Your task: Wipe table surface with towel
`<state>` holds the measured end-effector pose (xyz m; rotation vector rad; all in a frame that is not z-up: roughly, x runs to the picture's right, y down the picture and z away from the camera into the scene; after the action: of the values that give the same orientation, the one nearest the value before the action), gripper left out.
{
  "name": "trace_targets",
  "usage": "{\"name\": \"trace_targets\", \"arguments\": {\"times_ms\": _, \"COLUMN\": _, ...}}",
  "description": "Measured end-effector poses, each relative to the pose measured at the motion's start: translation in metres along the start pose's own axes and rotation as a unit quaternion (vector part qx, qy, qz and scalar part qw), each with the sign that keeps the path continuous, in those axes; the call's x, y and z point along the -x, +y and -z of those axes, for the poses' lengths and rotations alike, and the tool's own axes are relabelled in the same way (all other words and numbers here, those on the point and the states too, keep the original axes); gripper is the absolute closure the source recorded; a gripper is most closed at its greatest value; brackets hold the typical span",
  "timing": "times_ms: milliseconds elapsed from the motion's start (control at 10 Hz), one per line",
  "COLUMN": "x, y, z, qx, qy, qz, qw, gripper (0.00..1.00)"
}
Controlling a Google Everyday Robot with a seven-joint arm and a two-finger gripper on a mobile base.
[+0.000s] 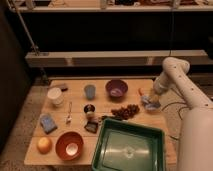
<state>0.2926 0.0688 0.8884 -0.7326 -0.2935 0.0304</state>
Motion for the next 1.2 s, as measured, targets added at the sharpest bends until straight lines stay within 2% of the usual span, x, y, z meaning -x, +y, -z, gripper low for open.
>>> {"name": "trace_targets", "arguments": {"times_ms": 200, "x": 0.014, "y": 0.012, "z": -0.017, "qx": 0.009, "qy": -0.014, "qz": 0.008, "qw": 0.9998, "gripper": 1.00}}
{"name": "trace_targets", "arguments": {"times_ms": 600, "x": 0.020, "y": 0.055, "z": -0.039, "qx": 0.030, "qy": -0.035, "qz": 0.011, "qw": 0.9989, "gripper": 1.00}}
{"name": "trace_targets", "arguments": {"times_ms": 800, "x": 0.009, "y": 0.076, "z": -0.041, "qx": 0.040, "qy": -0.037, "qz": 0.004, "qw": 0.9985, "gripper": 1.00}}
{"name": "trace_targets", "arguments": {"times_ms": 900, "x": 0.006, "y": 0.077, "z": -0.040, "qx": 0.043, "qy": -0.035, "qz": 0.006, "qw": 0.9984, "gripper": 1.00}}
{"name": "trace_targets", "arguments": {"times_ms": 1000, "x": -0.001, "y": 0.077, "z": -0.037, "qx": 0.044, "qy": -0.031, "qz": 0.005, "qw": 0.9985, "gripper": 1.00}}
{"name": "trace_targets", "arguments": {"times_ms": 1200, "x": -0.030, "y": 0.077, "z": -0.021, "qx": 0.037, "qy": -0.012, "qz": -0.008, "qw": 0.9992, "gripper": 1.00}}
